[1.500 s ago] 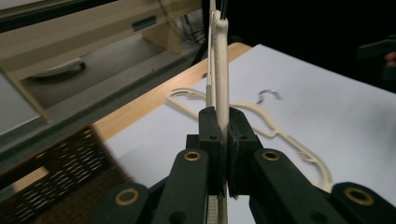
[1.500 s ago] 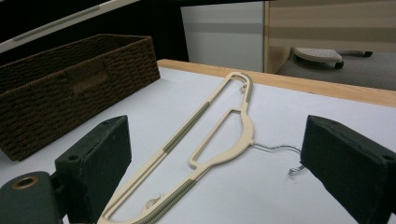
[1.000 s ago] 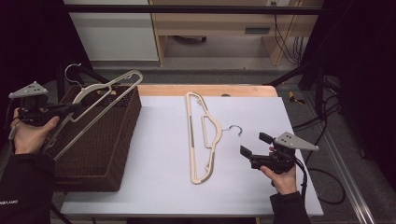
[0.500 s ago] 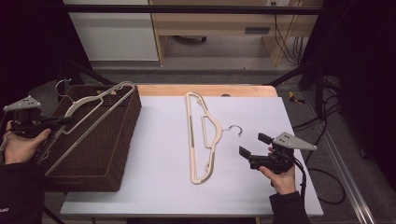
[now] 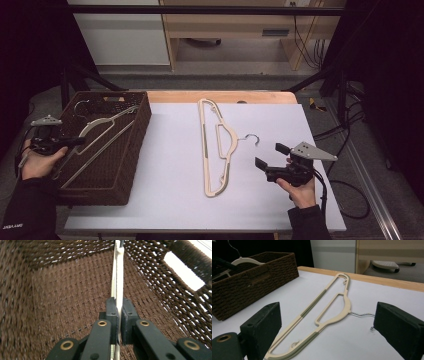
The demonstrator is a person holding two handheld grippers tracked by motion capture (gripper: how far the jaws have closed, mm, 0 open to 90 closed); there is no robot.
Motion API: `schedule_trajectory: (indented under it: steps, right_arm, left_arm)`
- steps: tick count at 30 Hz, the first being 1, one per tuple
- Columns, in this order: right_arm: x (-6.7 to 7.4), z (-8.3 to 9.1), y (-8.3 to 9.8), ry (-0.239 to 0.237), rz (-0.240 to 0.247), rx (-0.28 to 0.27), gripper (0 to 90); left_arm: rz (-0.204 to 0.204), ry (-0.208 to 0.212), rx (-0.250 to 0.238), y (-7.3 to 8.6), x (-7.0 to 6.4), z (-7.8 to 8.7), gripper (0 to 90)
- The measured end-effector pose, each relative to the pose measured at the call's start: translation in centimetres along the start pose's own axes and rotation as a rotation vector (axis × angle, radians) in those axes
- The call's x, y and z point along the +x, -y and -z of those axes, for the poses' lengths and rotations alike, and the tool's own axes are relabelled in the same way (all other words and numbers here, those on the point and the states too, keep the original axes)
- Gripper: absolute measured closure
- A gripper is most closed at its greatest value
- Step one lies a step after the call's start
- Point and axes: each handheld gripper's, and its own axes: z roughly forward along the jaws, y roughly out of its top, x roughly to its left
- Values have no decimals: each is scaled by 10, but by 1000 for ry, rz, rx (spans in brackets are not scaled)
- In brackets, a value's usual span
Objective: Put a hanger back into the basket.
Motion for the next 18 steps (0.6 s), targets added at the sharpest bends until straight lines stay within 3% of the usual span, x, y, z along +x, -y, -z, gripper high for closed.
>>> schedule_trajectory:
  steps: [6, 8, 14, 18]
  right_arm:
    - [2, -3, 1, -2, 9, 10, 83]
    - [2, -4, 1, -1, 9, 13, 81]
    - [3, -5, 3, -1, 8, 15, 81]
    - [3, -5, 3, 2, 7, 17, 80]
  left_arm:
    - [86, -35, 34, 6, 6, -3, 831]
    - [95, -79, 53, 5, 6, -2, 820]
    - [138, -134, 3, 8, 10, 7, 695]
    - [147, -145, -55, 10, 10, 21, 672]
